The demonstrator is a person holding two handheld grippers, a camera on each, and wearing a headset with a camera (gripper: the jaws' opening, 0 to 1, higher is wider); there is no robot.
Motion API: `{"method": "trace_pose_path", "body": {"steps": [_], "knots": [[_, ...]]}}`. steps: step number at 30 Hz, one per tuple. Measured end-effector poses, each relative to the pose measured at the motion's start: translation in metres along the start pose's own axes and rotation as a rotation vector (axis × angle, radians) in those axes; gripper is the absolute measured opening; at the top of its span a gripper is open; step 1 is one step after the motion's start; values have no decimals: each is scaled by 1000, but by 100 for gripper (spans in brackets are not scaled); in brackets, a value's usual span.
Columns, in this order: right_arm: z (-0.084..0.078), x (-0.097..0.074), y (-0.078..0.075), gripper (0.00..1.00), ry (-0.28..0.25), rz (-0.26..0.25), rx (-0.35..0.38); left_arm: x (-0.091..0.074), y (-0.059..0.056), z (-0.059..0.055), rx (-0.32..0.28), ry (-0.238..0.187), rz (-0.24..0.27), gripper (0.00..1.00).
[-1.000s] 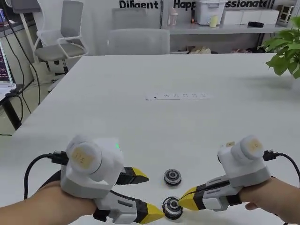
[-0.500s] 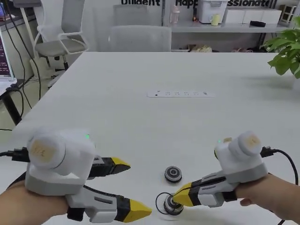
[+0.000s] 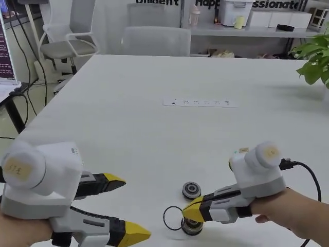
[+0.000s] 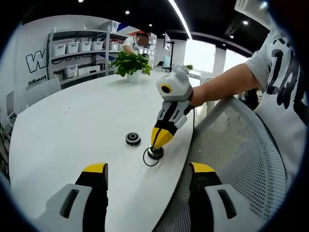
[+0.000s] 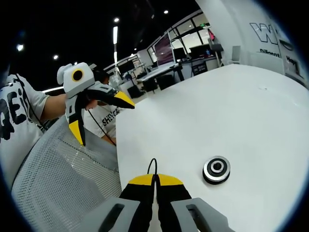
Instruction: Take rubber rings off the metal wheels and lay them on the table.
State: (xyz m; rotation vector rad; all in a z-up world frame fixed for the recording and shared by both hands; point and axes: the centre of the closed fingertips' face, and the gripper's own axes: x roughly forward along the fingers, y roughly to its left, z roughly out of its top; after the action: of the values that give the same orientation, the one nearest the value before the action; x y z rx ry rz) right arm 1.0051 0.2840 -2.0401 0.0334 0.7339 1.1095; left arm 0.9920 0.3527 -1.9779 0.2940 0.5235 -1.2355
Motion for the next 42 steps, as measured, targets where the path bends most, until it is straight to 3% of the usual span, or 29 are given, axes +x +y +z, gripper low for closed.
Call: {"method": "trace_pose_path", "body": {"steps": [9, 14, 33, 42], "knots": [[5, 12, 1, 0, -8, -18, -7, -4, 4, -1, -13, -11, 15, 67], [5, 18, -2, 0, -3, -54, -28, -5, 5, -4, -17, -5, 18, 67], [2, 17, -10, 0, -1, -101, -49, -6, 8, -2, -38, -13, 22, 67], [7, 14, -14, 8, -28, -123, -56, -7, 8, -3, -44, -12, 25, 67]]}}
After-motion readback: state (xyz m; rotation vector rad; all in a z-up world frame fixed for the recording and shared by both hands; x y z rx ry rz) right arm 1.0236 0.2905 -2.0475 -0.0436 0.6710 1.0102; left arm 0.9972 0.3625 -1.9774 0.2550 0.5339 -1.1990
